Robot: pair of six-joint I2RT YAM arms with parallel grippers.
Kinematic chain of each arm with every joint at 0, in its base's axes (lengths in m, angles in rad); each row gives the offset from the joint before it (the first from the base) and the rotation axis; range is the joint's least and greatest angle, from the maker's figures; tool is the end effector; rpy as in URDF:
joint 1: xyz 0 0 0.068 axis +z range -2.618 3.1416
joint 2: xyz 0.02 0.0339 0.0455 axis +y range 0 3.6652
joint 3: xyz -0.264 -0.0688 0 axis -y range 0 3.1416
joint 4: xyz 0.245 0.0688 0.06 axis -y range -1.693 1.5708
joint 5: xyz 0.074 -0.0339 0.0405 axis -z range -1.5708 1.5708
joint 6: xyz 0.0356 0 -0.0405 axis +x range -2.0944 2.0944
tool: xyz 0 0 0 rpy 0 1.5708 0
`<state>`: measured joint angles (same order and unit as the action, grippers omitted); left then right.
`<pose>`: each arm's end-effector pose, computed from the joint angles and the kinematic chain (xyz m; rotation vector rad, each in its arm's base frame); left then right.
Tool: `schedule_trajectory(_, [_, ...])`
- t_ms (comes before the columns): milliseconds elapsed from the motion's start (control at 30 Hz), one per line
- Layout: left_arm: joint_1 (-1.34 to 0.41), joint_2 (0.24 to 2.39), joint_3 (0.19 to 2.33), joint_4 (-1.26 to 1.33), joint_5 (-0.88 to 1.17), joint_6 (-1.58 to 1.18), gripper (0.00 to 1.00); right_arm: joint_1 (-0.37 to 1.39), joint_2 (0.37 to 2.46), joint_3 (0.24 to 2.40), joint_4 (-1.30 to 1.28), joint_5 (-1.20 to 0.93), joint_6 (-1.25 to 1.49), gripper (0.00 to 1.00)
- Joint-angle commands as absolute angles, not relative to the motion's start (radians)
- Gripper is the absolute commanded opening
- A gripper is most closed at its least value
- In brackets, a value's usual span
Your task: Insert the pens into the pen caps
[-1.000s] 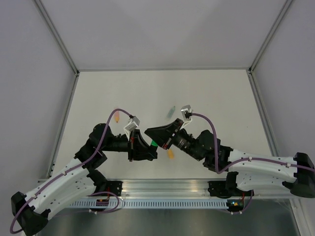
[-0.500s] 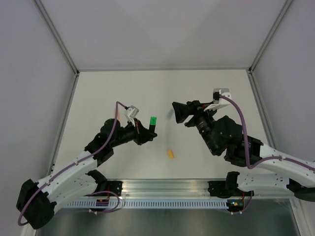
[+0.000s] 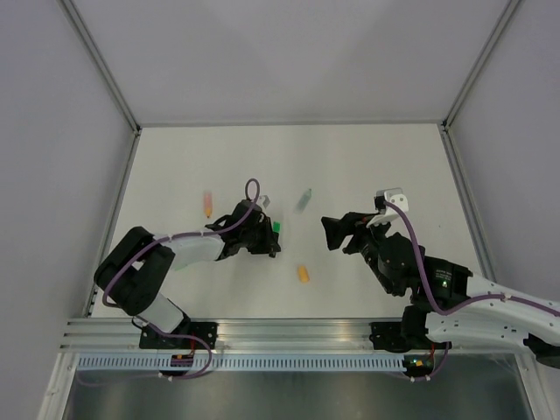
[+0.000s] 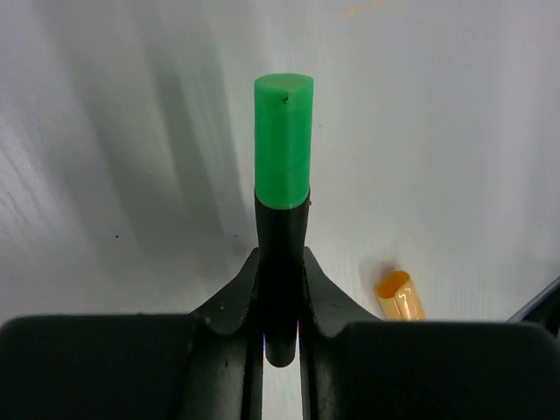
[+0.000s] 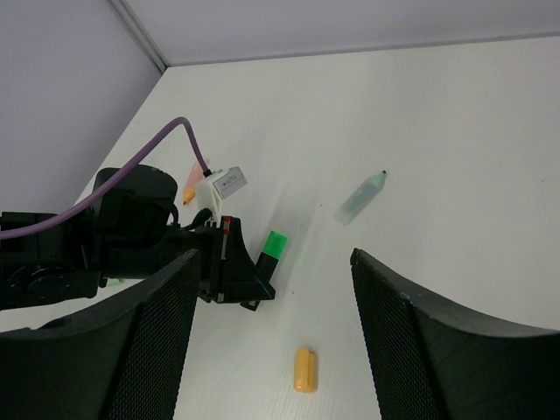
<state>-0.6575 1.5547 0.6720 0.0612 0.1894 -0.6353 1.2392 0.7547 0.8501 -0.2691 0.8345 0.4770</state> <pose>0.2270 -0.1837 0.1465 0.1230 2.5373 -0.7937 0.0778 0.1449 0.3605 -0.0425 1.7177 0.5564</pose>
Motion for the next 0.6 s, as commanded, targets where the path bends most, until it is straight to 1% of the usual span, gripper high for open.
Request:
schedule_trajectory(0, [-0.657, 1.580, 0.733, 0.060, 0.100, -0.695, 0.14, 1.238, 0.730, 0.842, -0.265, 0.825, 0.472, 0.76])
schedule_trajectory(33, [-0.657, 1.586, 0.738, 0.046, 0.097, -0.695, 0.20, 1.238, 0.733, 0.841, -0.262, 0.827, 0.471, 0.76])
schedule_trajectory(67, [-0.657, 1.595, 0.739, 0.038, 0.094, -0.696, 0.29, 1.239, 0.733, 0.836, -0.258, 0.831, 0.466, 0.76])
schedule_trajectory(100, [-0.655, 1.598, 0.742, 0.032, 0.081, -0.698, 0.32, 1.238, 0.735, 0.831, -0.253, 0.831, 0.463, 0.77])
schedule_trajectory(133, [-0.657, 1.598, 0.741, 0.026, 0.080, -0.699, 0.41, 1.238, 0.736, 0.827, -0.246, 0.831, 0.460, 0.77])
schedule_trajectory(200, [-0.657, 1.592, 0.735, 0.023, 0.074, -0.701, 0.49, 1.238, 0.742, 0.827, -0.247, 0.831, 0.453, 0.77])
schedule_trajectory(233, [-0.657, 1.588, 0.733, 0.014, 0.071, -0.704, 0.56, 1.238, 0.744, 0.831, -0.253, 0.833, 0.451, 0.77])
schedule_trajectory(333, [-0.657, 1.557, 0.738, 0.006, 0.052, -0.703, 0.63, 1.233, 0.756, 0.841, -0.253, 0.831, 0.443, 0.77])
schedule_trajectory(400, [-0.657, 1.519, 0.747, -0.044, 0.035, -0.698, 0.66, 1.224, 0.794, 0.857, -0.256, 0.833, 0.459, 0.77])
schedule_trajectory(467, [-0.657, 1.488, 0.771, -0.090, 0.012, -0.681, 0.70, 1.168, 0.851, 0.908, -0.279, 0.810, 0.469, 0.78])
schedule_trajectory(500, [-0.657, 1.453, 0.785, -0.112, 0.006, -0.669, 0.71, 1.134, 0.935, 0.932, -0.287, 0.780, 0.477, 0.78])
schedule_trajectory(533, [-0.657, 1.434, 0.801, -0.135, 0.005, -0.641, 0.73, 1.033, 0.980, 0.983, -0.305, 0.661, 0.501, 0.78])
schedule_trajectory(567, [-0.657, 1.413, 0.825, -0.158, -0.029, -0.626, 0.76, 0.972, 1.030, 1.003, -0.310, 0.578, 0.517, 0.78])
